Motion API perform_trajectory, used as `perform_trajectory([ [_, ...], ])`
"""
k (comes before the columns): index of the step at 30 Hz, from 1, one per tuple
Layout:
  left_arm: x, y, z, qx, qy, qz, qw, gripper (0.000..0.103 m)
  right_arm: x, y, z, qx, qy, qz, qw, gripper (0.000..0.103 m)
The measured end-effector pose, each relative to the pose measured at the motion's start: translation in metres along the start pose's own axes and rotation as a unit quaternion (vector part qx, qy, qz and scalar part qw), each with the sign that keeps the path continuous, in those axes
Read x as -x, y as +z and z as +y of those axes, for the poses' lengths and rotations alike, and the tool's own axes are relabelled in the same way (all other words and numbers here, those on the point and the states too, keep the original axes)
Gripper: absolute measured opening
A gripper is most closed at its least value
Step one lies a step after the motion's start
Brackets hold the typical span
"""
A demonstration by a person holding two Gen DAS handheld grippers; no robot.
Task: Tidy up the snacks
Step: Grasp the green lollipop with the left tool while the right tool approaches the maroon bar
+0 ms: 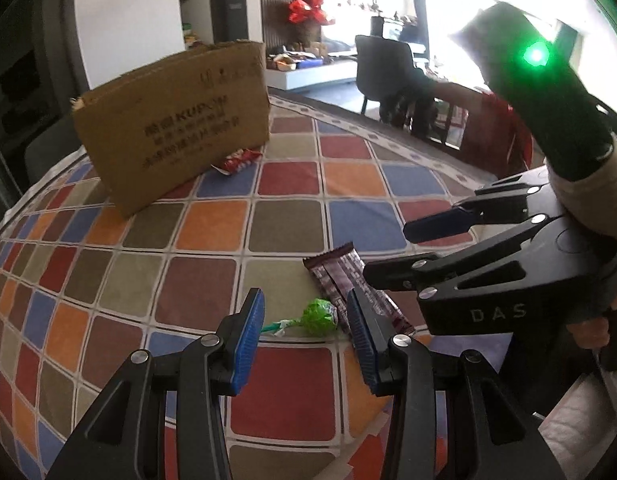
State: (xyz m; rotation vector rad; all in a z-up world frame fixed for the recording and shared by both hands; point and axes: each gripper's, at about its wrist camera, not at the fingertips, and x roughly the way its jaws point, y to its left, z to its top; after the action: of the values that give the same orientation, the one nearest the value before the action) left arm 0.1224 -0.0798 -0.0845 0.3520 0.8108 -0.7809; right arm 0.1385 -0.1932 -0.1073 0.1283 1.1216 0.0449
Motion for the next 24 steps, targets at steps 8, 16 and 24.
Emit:
perform_trajectory([
  [8, -0.018, -0.005, -0.001, -0.029, -0.034, 0.019, 0.9988, 0.042, -0.012, -0.005, -0.001, -0.011, -0.009, 0.027, 1.000, 0.052],
  [16, -0.034, -0.007, 0.000, -0.048, -0.041, 0.036, 0.9974, 0.042, -0.017, -0.007, -0.001, -0.010, -0.018, 0.033, 0.999, 0.052],
  [24, -0.044, -0.004, 0.005, -0.048, -0.058, 0.042, 0.9963, 0.036, -0.021, -0.007, 0.000, -0.010, -0.022, 0.040, 0.999, 0.052],
])
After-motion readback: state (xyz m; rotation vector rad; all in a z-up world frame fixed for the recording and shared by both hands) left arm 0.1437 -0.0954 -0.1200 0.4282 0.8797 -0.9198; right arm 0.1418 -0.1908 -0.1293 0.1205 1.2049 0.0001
